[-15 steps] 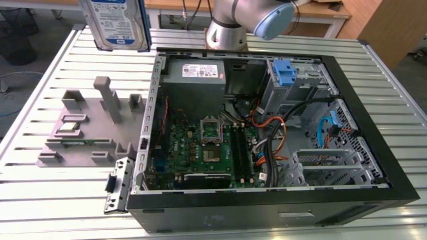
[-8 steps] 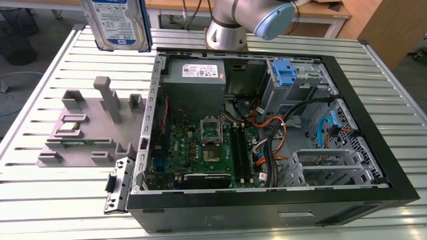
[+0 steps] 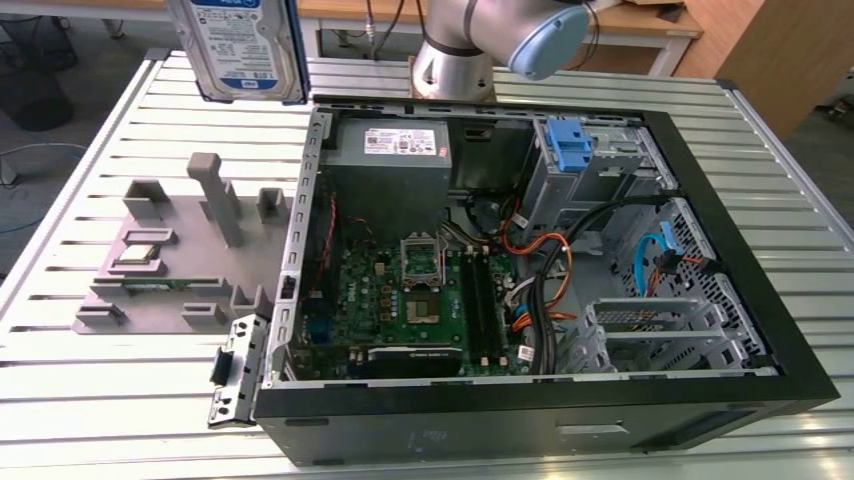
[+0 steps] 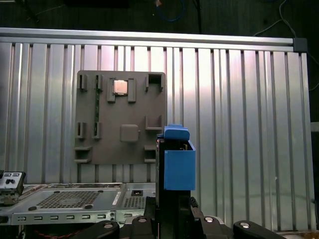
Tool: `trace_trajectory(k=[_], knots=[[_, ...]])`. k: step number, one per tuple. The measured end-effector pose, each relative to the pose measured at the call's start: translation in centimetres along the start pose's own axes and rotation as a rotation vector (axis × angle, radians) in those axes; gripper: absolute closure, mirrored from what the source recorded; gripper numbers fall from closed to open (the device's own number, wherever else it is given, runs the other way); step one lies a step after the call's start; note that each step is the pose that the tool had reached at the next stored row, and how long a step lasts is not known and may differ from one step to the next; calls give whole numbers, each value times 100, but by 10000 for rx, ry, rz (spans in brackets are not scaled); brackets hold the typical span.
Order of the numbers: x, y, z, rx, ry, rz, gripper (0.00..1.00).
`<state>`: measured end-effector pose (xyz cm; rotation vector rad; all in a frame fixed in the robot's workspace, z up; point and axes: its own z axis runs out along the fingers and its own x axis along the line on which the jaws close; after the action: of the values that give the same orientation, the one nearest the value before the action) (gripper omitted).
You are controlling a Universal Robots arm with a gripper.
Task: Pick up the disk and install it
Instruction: 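Pick up the disk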
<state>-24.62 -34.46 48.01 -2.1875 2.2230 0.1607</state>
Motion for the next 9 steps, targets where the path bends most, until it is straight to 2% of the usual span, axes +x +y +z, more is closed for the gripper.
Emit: trace_trajectory(k=[9], knots=[[-1, -72, -3, 0, 0, 0, 65]])
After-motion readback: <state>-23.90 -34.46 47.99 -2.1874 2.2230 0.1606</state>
